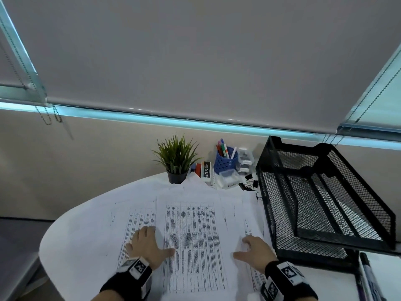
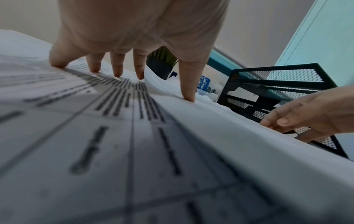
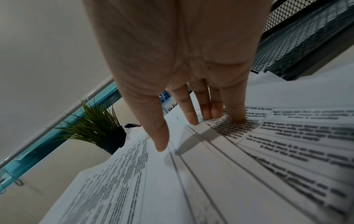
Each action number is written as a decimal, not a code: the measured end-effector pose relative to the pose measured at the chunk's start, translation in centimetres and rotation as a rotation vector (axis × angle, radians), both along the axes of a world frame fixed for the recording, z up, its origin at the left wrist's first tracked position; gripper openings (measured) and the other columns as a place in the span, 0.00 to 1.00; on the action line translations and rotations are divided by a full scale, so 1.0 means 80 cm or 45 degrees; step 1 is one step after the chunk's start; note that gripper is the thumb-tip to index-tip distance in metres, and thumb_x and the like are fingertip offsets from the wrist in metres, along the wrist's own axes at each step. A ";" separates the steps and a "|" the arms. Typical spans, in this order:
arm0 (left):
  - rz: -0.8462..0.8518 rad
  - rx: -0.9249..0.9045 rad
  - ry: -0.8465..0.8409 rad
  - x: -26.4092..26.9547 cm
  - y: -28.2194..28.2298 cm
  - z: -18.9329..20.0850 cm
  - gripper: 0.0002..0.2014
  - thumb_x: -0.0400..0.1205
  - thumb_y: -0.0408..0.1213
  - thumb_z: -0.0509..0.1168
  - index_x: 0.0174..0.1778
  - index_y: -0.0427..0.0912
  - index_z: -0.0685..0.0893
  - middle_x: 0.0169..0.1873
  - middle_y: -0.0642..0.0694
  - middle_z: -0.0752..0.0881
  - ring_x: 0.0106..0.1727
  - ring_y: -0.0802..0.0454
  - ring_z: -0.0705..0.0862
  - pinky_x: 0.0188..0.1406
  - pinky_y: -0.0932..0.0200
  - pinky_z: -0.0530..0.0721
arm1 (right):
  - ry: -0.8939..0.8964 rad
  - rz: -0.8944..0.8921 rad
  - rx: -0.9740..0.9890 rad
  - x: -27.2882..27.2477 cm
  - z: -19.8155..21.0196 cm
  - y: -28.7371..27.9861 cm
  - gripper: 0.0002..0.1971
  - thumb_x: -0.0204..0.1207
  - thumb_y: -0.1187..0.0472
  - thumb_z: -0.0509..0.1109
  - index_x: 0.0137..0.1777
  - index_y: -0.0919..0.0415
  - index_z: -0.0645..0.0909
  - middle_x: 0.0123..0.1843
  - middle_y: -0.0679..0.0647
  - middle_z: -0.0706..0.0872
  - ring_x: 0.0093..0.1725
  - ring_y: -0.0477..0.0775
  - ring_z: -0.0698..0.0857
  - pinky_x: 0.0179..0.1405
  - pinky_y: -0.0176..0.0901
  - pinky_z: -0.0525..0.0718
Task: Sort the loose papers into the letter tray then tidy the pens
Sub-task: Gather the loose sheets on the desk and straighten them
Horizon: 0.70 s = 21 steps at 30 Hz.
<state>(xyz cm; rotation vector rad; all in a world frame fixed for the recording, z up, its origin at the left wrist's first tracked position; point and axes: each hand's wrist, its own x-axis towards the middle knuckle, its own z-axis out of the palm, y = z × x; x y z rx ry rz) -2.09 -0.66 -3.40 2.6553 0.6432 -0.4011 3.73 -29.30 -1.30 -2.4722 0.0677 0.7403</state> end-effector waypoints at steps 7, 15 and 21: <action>-0.054 0.036 -0.040 0.000 -0.004 -0.010 0.47 0.71 0.69 0.61 0.79 0.43 0.58 0.81 0.46 0.56 0.81 0.46 0.56 0.78 0.40 0.60 | -0.056 -0.061 0.074 -0.010 -0.012 -0.002 0.29 0.71 0.51 0.75 0.70 0.58 0.73 0.70 0.52 0.74 0.71 0.51 0.73 0.66 0.38 0.70; -0.230 -0.117 0.059 -0.009 -0.028 -0.007 0.72 0.36 0.85 0.20 0.81 0.58 0.48 0.83 0.46 0.40 0.83 0.40 0.38 0.77 0.34 0.39 | -0.069 -0.155 0.214 -0.009 -0.015 -0.018 0.17 0.69 0.55 0.77 0.33 0.62 0.71 0.36 0.55 0.77 0.38 0.48 0.74 0.38 0.41 0.73; -0.314 -0.099 0.161 -0.017 -0.041 -0.002 0.72 0.34 0.85 0.19 0.81 0.62 0.45 0.82 0.47 0.35 0.82 0.42 0.34 0.76 0.32 0.34 | -0.084 -0.178 0.317 -0.007 -0.024 -0.040 0.17 0.75 0.60 0.73 0.33 0.64 0.68 0.31 0.52 0.69 0.32 0.48 0.68 0.32 0.40 0.64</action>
